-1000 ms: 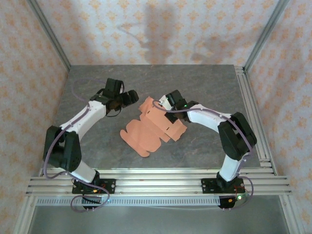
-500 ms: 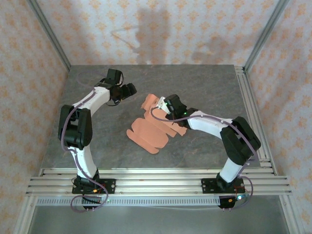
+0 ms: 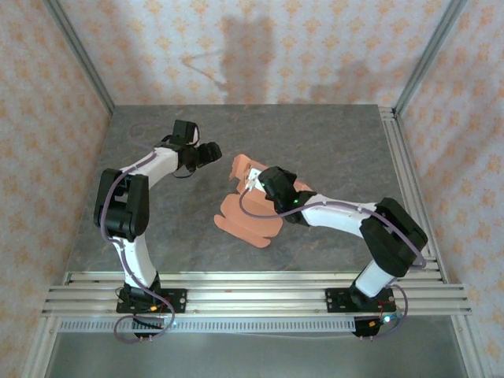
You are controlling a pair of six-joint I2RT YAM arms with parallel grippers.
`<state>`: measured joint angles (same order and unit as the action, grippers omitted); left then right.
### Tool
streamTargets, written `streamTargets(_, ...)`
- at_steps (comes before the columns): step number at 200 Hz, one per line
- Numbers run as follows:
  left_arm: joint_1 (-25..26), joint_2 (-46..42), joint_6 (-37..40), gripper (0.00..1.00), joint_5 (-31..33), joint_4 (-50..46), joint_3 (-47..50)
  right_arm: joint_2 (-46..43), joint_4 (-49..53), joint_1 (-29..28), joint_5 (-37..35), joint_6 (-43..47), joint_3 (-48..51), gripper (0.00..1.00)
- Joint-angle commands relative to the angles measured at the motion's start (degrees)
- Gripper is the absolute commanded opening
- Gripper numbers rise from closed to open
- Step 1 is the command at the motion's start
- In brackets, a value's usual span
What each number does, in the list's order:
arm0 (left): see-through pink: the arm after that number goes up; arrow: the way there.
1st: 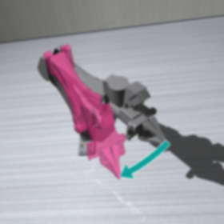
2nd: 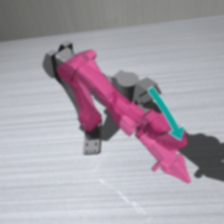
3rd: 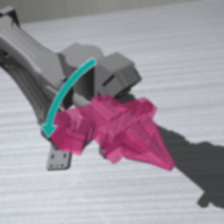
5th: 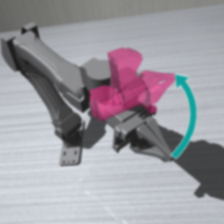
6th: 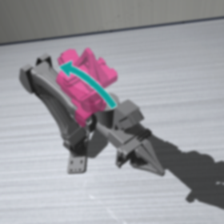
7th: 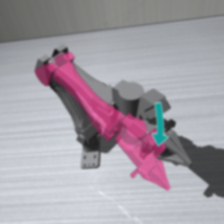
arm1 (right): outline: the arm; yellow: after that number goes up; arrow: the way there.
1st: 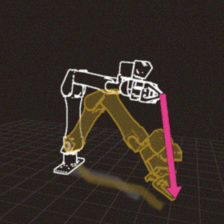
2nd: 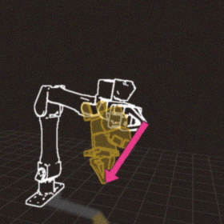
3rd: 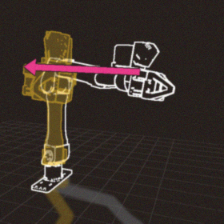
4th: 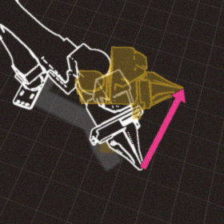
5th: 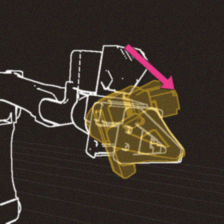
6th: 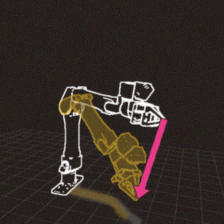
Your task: Fold the paper box
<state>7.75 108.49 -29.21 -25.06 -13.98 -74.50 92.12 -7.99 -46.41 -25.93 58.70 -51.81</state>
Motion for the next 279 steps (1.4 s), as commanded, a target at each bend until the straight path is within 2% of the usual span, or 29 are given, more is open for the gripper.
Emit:
streamTargets(1, -0.15, 3.73, 2.38, 0.67, -6.93, 3.24, -1.67, -1.51, -5.40, -1.26, -4.21, 5.15, 2.10, 0.00)
streamTargets(17, 0.32, 4.27, 3.73, 0.65, -8.71, 3.60, -2.21, -0.83, -10.75, -1.96, -5.29, 9.71, 3.90, 0.00)
streamTargets(42, 0.60, 4.28, 5.80, 0.65, -7.90, 1.87, -3.40, 0.93, -19.05, -2.37, -5.70, 15.76, 6.13, 0.00)
streamTargets(66, 0.71, 5.69, 8.04, 0.65, -8.10, 0.08, -4.98, 1.80, -19.71, -2.52, -5.27, 16.22, 5.54, 0.00)
streamTargets(88, 1.16, 7.43, 9.25, 0.65, -10.74, 0.05, -5.82, 2.53, -19.78, -2.80, -5.49, 17.42, 5.09, 0.00)
streamTargets(119, 2.65, 6.44, 11.30, 0.64, -11.77, 0.64, -4.63, 3.01, -20.76, -3.15, -5.43, 19.38, 5.18, 0.00)
streamTargets(165, 3.26, 5.42, 11.26, 0.64, -12.03, 1.76, -2.16, 5.33, -25.49, -3.68, -7.05, 21.96, 6.19, 0.00)
streamTargets(279, 5.40, 1.29, 11.84, 0.64, -14.32, 4.57, 3.28, 6.61, -25.55, -3.68, -7.46, 20.02, 6.55, 0.00)
